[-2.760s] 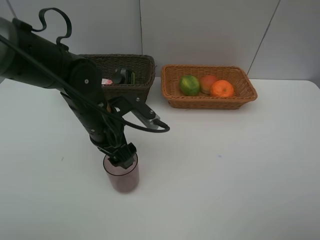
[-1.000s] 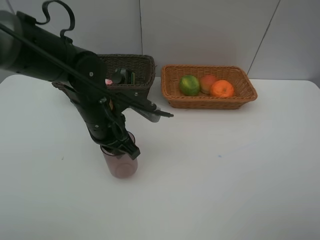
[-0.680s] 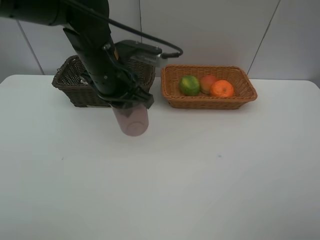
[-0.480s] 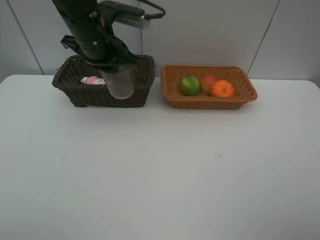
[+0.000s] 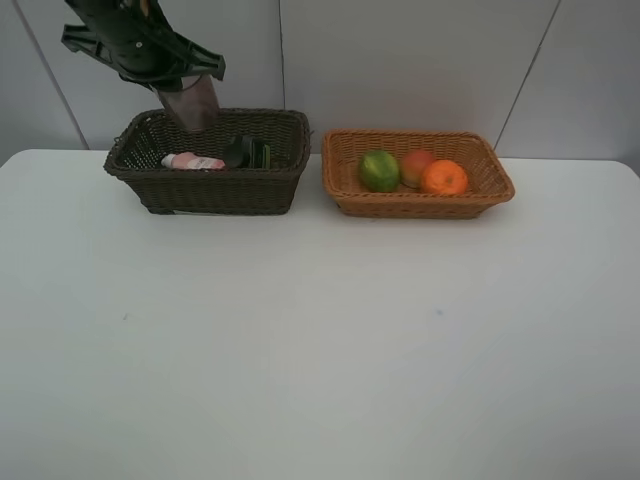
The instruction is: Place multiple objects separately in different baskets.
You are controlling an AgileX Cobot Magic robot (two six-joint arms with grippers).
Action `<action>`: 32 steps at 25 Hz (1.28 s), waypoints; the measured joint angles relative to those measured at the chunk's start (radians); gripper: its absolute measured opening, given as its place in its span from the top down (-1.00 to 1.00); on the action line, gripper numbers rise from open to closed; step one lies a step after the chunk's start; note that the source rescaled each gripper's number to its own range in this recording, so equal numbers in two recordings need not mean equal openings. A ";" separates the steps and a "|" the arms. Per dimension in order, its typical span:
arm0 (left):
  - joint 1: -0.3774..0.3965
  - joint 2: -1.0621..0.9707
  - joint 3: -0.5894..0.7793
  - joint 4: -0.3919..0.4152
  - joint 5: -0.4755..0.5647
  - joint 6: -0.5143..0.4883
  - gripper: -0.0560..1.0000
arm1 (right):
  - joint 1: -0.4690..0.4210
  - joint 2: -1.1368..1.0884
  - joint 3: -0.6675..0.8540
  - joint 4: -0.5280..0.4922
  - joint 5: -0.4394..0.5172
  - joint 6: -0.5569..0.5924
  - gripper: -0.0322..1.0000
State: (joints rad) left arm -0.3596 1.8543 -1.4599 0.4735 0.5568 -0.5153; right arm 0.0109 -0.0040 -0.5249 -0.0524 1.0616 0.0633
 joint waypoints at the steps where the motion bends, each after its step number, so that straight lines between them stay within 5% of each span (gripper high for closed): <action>1: 0.011 0.012 0.000 0.000 -0.025 -0.003 0.88 | 0.000 0.000 0.000 0.000 0.000 0.000 -0.79; 14: 0.067 0.269 0.000 0.034 -0.362 -0.018 0.88 | 0.000 0.000 0.000 0.000 0.000 0.000 -0.79; 22: 0.067 0.299 0.000 0.038 -0.407 -0.018 0.86 | 0.000 0.000 0.000 0.000 0.000 0.000 -0.79; 24: 0.067 0.299 0.000 0.037 -0.407 -0.018 0.69 | 0.000 0.000 0.000 0.000 0.000 0.000 -0.79; 29: 0.067 0.299 0.000 0.017 -0.406 -0.018 -0.70 | 0.000 0.000 0.000 0.000 0.000 0.000 -0.79; 32: 0.067 0.295 0.000 0.015 -0.398 -0.018 -0.96 | 0.000 0.000 0.000 0.000 0.000 0.000 -0.79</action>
State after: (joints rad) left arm -0.2931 2.1489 -1.4599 0.4881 0.1584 -0.5332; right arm 0.0109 -0.0040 -0.5249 -0.0524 1.0616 0.0633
